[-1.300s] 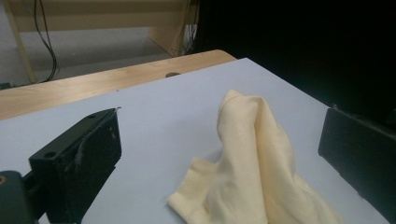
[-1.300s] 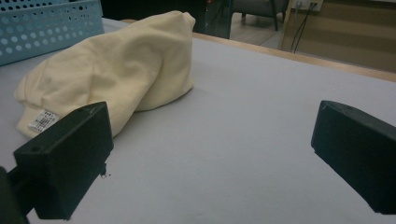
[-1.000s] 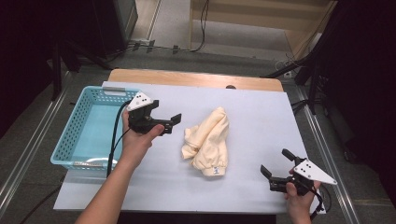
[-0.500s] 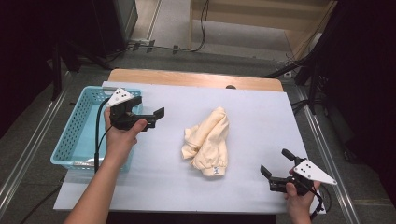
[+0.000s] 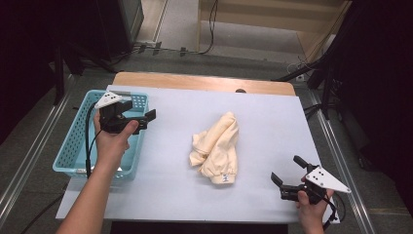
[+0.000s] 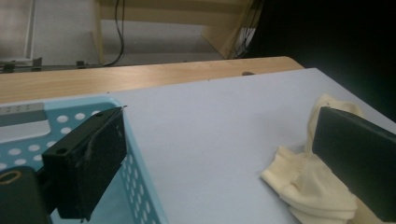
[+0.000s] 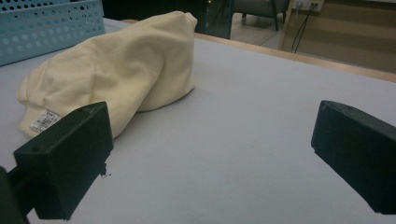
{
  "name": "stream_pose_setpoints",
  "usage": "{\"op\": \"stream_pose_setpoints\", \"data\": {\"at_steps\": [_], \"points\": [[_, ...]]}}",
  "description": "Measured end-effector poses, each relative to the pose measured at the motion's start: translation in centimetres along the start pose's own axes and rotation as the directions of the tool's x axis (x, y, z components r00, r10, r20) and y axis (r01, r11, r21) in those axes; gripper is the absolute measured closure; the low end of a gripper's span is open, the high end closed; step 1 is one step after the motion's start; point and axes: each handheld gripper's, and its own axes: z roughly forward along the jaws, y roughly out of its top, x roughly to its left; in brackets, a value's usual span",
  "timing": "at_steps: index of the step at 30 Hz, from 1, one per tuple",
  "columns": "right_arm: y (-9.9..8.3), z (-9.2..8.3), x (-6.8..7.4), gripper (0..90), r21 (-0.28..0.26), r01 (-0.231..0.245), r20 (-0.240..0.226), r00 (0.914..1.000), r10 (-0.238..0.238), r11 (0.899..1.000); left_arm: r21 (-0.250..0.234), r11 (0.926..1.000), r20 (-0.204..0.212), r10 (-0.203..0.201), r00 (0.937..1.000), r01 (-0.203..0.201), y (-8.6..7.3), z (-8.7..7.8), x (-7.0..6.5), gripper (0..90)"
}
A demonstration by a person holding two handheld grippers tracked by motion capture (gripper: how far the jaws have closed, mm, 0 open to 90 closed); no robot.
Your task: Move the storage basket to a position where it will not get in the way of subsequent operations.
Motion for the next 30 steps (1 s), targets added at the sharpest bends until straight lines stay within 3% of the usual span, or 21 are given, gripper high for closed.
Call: {"op": "stream_pose_setpoints", "data": {"at_steps": [5, 13, 18, 30], "points": [[0.0, 0.0, 0.0, 0.0, 0.001, -0.003, -0.001, 1.0000, 0.003, 1.000, 0.014, 0.9994, -0.024, -0.031, 0.9992, 0.031, -0.3, 0.1, 0.8, 14.6], [-0.1, 0.1, 0.0, 0.0, 0.000, -0.002, -0.001, 1.0000, 0.002, 1.000, 0.096, 0.9929, -0.095, -0.061, 0.9936, 0.070, -0.7, 1.0, 1.6, 35.3], [-0.1, 0.1, 0.0, 0.0, 0.002, -0.001, -0.002, 1.0000, 0.001, 1.000, 0.162, 0.9832, -0.126, -0.063, 0.9900, 0.083, -1.1, 1.9, 1.9, 49.4], [-0.1, 0.0, 0.0, 0.0, 0.004, -0.004, 0.000, 1.0000, 0.004, 1.000, 0.268, 0.9601, -0.175, -0.032, 0.9840, 0.079, -1.9, 3.6, 1.8, 64.7]]}}
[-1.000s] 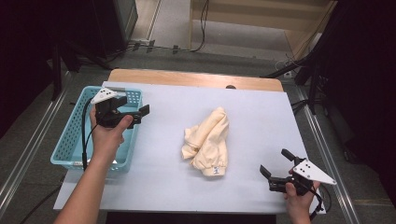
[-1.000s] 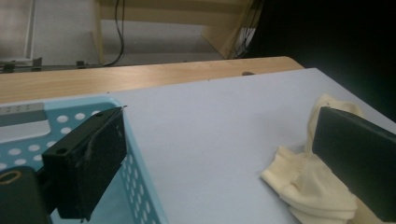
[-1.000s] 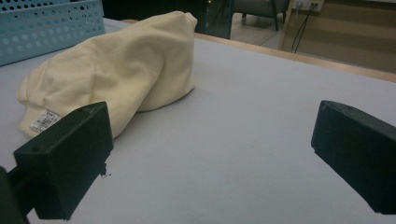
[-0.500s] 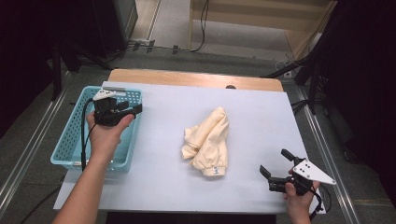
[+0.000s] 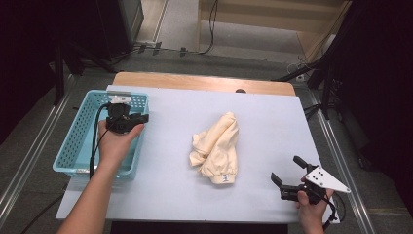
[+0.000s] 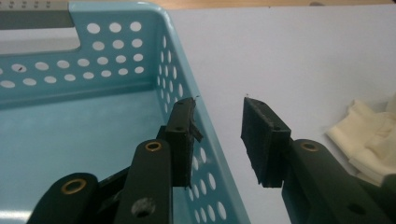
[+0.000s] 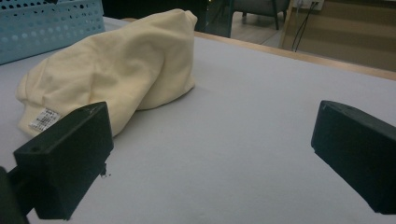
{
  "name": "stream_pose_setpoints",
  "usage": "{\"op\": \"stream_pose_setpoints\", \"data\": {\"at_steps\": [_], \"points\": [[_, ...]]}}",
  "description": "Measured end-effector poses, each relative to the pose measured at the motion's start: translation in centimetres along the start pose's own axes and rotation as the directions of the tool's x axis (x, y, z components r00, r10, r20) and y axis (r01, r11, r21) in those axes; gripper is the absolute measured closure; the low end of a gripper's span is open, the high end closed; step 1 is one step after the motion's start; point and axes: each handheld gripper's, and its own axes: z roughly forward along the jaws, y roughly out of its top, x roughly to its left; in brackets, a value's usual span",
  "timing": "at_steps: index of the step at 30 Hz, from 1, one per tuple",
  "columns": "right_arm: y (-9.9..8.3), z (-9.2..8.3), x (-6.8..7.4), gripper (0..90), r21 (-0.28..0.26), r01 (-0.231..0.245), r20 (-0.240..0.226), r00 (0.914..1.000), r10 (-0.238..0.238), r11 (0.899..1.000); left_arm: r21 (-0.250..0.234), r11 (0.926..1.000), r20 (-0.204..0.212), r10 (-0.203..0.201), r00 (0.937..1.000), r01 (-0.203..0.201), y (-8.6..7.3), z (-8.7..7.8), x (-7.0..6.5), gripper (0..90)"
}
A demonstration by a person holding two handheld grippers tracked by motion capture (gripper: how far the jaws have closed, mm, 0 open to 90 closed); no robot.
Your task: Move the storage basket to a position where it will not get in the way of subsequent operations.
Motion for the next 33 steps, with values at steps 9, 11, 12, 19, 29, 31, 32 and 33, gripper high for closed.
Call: {"op": "stream_pose_setpoints", "data": {"at_steps": [9, 11, 12, 19, 29, 31, 32, 33], "points": [[0.0, 0.0, 0.0, 0.0, -0.002, 0.004, -0.002, 1.0000, -0.004, 1.000, 0.048, 0.9979, -0.056, 0.047, 0.9973, -0.045, -0.3, 0.8, -0.5, 73.4], [0.0, 0.0, 0.0, 0.0, -0.001, 0.004, -0.002, 1.0000, -0.004, 1.000, 0.043, 0.9983, -0.054, 0.041, 0.9977, -0.039, -0.4, 0.9, -0.4, 73.6], [0.0, 0.0, 0.0, 0.0, -0.002, 0.004, -0.001, 1.0000, -0.004, 1.000, 0.042, 0.9981, -0.059, 0.048, 0.9971, -0.046, -0.4, 0.9, -0.5, 73.6], [0.0, 0.0, 0.1, 0.0, 0.001, 0.005, 0.000, 1.0000, -0.005, 1.000, 0.043, 0.9957, -0.087, 0.085, 0.9926, -0.081, -0.5, 1.0, -0.8, 74.0], [-0.1, -0.2, 0.0, 0.0, 0.000, -0.002, 0.004, 1.0000, 0.002, 1.000, 0.049, 0.9947, -0.100, 0.095, 0.9904, -0.091, -0.4, 0.9, -0.4, 75.5], [-0.1, -0.2, 0.0, 0.0, 0.001, -0.002, 0.005, 1.0000, 0.002, 1.000, 0.046, 0.9947, -0.106, 0.097, 0.9897, -0.092, -0.5, 0.8, 0.1, 78.2], [-0.1, -0.2, 0.0, 0.0, 0.001, -0.003, 0.005, 1.0000, 0.003, 1.000, 0.036, 0.9973, -0.078, 0.066, 0.9947, -0.064, -0.5, 0.7, 0.5, 78.2], [-0.1, -0.2, 0.0, 0.0, 0.001, -0.003, 0.005, 1.0000, 0.003, 1.000, 0.034, 0.9985, -0.058, 0.044, 0.9973, -0.042, -0.5, 0.7, 0.7, 78.0]]}}
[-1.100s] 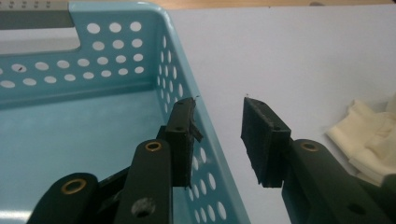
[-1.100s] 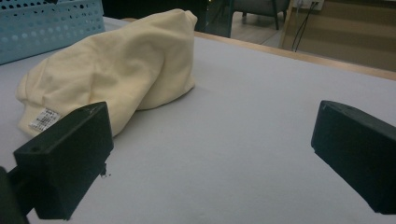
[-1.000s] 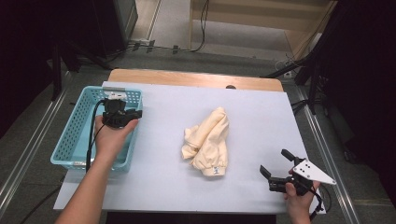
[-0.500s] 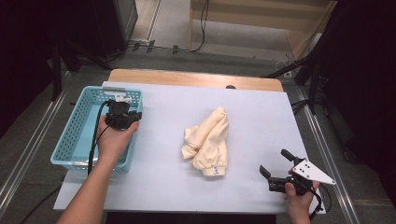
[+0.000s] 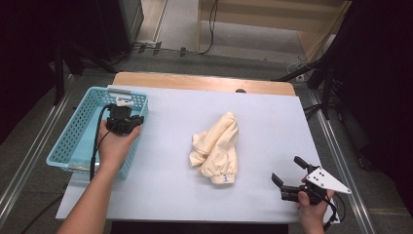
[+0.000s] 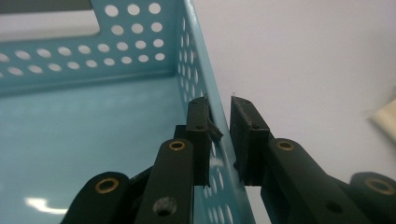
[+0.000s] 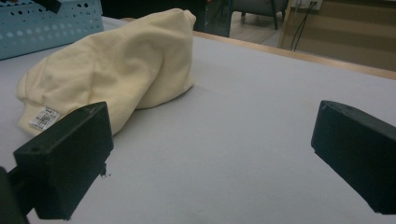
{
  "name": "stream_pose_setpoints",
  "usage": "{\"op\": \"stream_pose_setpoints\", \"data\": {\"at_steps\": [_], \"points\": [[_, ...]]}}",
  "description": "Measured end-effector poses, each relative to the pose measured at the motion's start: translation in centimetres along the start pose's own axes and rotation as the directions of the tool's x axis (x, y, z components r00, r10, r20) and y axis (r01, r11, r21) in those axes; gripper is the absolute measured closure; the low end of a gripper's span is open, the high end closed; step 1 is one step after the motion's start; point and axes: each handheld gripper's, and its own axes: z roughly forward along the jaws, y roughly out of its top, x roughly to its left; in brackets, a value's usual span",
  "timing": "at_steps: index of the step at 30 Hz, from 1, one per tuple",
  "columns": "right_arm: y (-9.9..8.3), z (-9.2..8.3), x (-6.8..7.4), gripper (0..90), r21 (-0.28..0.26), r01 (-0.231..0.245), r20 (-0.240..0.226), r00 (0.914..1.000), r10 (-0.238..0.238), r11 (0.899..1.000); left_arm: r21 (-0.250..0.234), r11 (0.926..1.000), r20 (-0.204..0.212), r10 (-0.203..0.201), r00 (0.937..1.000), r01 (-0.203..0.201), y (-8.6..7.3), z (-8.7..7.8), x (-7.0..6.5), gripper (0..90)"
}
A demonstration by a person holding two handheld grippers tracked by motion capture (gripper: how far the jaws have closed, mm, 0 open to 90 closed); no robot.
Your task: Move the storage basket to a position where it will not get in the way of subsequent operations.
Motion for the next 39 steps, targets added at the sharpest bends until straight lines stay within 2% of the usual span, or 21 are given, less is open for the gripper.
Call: {"op": "stream_pose_setpoints", "data": {"at_steps": [3, 7, 11, 20, 30, 39], "points": [[0.0, 0.2, 0.0, 0.0, 0.002, 0.003, -0.003, 1.0000, -0.003, 1.000, -0.001, 1.0000, -0.014, 0.002, 0.9999, -0.002, 0.1, 0.1, -0.2, 77.7], [0.1, 0.4, 0.3, 0.0, 0.001, 0.012, -0.006, 0.9999, -0.012, 1.000, -0.011, 0.9993, -0.022, -0.035, 0.9991, 0.035, 0.2, 0.4, -0.1, 78.8], [0.2, 0.4, 0.4, 0.0, 0.001, 0.010, -0.008, 0.9999, -0.010, 1.000, -0.011, 0.9991, -0.048, -0.041, 0.9980, 0.041, 0.5, 0.6, -0.1, 79.8], [0.1, 0.3, 0.2, 0.0, 0.000, 0.010, -0.005, 0.9999, -0.010, 1.000, -0.025, 0.9962, -0.067, -0.085, 0.9941, 0.084, 1.0, 1.1, 0.1, 79.9], [0.1, 0.4, 0.3, 0.0, 0.001, 0.012, -0.008, 0.9999, -0.012, 1.000, -0.043, 0.9888, -0.084, -0.146, 0.9857, 0.143, 1.2, 1.6, -0.3, 79.9], [0.1, 0.3, 0.2, 0.0, 0.002, 0.008, -0.007, 0.9999, -0.008, 1.000, -0.038, 0.9900, -0.081, -0.138, 0.9871, 0.136, 1.0, 1.4, -1.0, 80.2]]}}
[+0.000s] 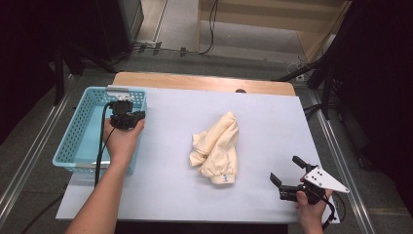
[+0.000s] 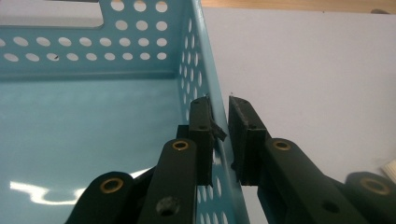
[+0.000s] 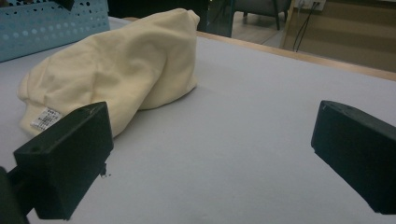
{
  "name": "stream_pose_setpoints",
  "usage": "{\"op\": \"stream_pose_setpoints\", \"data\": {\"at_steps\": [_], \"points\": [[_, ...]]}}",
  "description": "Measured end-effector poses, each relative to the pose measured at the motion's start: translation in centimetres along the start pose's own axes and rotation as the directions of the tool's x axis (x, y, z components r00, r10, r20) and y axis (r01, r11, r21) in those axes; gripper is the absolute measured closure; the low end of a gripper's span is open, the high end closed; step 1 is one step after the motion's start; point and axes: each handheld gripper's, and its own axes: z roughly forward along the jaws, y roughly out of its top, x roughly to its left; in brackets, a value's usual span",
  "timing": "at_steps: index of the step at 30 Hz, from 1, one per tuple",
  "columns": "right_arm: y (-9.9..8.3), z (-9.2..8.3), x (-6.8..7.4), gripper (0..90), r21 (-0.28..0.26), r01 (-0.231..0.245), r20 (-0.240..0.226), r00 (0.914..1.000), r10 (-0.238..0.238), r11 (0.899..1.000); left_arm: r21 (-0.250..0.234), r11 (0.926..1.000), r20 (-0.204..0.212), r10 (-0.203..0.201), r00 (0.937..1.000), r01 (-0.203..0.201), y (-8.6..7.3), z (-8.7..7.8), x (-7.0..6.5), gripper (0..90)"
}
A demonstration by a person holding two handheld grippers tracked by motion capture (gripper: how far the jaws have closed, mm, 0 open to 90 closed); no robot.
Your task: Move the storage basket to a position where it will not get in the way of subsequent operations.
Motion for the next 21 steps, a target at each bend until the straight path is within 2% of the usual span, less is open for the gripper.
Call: {"op": "stream_pose_setpoints", "data": {"at_steps": [5, 12, 21], "points": [[0.02, -0.05, 0.01, 0.0, -0.005, 0.002, 0.001, 1.0000, -0.002, 1.000, -0.004, 1.0000, 0.003, -0.006, 1.0000, 0.006, -0.28, -0.23, -0.07, 80.5], [0.02, -0.08, -0.06, 0.0, -0.006, 0.002, 0.003, 1.0000, -0.002, 1.000, -0.002, 0.9999, -0.004, 0.014, 0.9999, -0.014, -0.74, -0.70, -0.28, 80.9], [-0.02, -0.10, -0.06, 0.0, -0.005, -0.001, 0.002, 1.0000, 0.001, 1.000, -0.001, 0.9998, -0.011, 0.020, 0.9997, -0.020, -0.96, -0.91, -0.46, 80.9]]}}
